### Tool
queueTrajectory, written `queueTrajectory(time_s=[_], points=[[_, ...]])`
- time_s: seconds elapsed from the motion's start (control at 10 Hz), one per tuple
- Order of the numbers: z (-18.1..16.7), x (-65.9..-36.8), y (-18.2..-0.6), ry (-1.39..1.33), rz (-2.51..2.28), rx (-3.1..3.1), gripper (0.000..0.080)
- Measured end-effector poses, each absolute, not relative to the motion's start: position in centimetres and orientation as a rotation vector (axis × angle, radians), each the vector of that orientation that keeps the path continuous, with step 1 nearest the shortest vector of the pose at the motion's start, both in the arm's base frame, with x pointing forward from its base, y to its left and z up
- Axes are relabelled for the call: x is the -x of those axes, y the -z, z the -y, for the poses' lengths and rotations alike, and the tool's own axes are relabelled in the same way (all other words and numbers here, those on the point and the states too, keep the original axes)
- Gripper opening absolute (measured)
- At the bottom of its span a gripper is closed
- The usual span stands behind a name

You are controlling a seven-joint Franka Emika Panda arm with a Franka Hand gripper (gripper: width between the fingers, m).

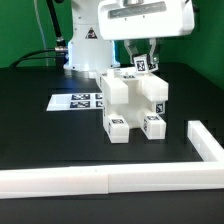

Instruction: Assemble chair

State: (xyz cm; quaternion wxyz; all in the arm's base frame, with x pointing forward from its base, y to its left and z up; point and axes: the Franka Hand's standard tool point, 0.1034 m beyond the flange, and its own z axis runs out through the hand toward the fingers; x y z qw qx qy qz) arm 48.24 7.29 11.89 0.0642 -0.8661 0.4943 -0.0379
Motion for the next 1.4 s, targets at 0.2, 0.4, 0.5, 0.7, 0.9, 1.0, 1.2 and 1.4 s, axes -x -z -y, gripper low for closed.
queueTrajectory(time_s=[0.2,0.4,0.5,0.7,0.9,1.0,1.2,1.4], points=[[-7.4,-48.2,-11.9,0.113,-1.494,2.613,0.0386],[-7.4,-48.2,-11.9,0.117,-1.448,2.640,0.0520],[-7.4,-48.2,-11.9,0.116,-1.446,2.641,0.0622],[-8.3,-47.9,-11.8,0.115,-1.228,2.775,0.0641],[-8.3,-48.0,-11.7,0.144,-0.845,2.931,0.0648],[-8.4,-48.0,-11.7,0.146,-0.786,2.951,0.0648],[-8.5,-48.0,-11.7,0.162,-0.472,3.034,0.0648],[-8.3,-48.0,-11.6,0.168,-0.247,3.069,0.0648]])
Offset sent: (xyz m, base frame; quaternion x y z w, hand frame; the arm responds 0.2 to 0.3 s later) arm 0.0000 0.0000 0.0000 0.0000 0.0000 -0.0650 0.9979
